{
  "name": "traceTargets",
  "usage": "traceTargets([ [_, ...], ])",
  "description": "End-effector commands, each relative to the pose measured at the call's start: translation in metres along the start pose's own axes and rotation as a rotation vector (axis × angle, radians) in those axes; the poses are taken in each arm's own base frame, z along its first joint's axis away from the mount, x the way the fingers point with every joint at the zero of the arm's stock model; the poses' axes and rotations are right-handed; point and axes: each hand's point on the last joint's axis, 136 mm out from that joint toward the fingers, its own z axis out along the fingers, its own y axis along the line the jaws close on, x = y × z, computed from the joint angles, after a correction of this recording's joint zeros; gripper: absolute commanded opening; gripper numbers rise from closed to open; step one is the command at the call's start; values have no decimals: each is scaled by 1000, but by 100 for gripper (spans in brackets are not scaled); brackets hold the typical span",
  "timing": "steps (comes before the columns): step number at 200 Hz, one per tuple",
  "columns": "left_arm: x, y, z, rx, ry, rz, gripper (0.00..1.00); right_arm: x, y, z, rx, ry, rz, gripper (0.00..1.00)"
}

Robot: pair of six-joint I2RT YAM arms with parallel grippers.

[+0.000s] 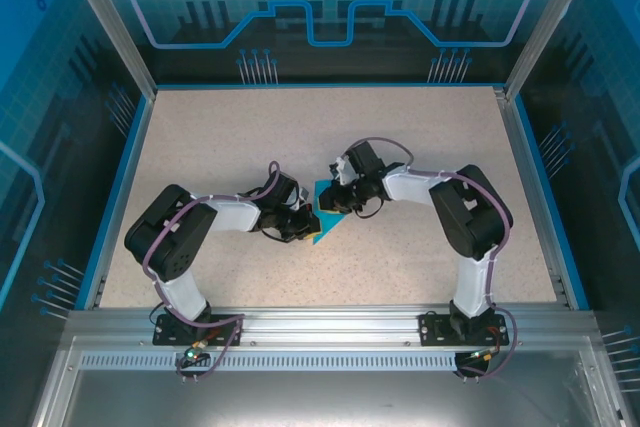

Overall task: Fold a paper plane with a square sheet of paper (pick it up from the middle)
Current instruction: Fourth fold the wing at the center of the table.

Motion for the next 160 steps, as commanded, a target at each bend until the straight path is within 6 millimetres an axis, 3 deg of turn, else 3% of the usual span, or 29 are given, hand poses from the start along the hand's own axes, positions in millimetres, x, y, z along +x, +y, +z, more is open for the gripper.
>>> traceTargets([
  [1, 27, 69, 10, -235, 59, -113, 2, 12, -20, 19, 43, 29, 36, 17],
  [46, 29, 72, 8, -252, 62, -107, 1, 13, -51, 29, 128, 22, 71, 16],
  [160, 37, 86, 10, -285, 83, -116, 0, -34, -51, 3, 95, -75, 96, 19],
])
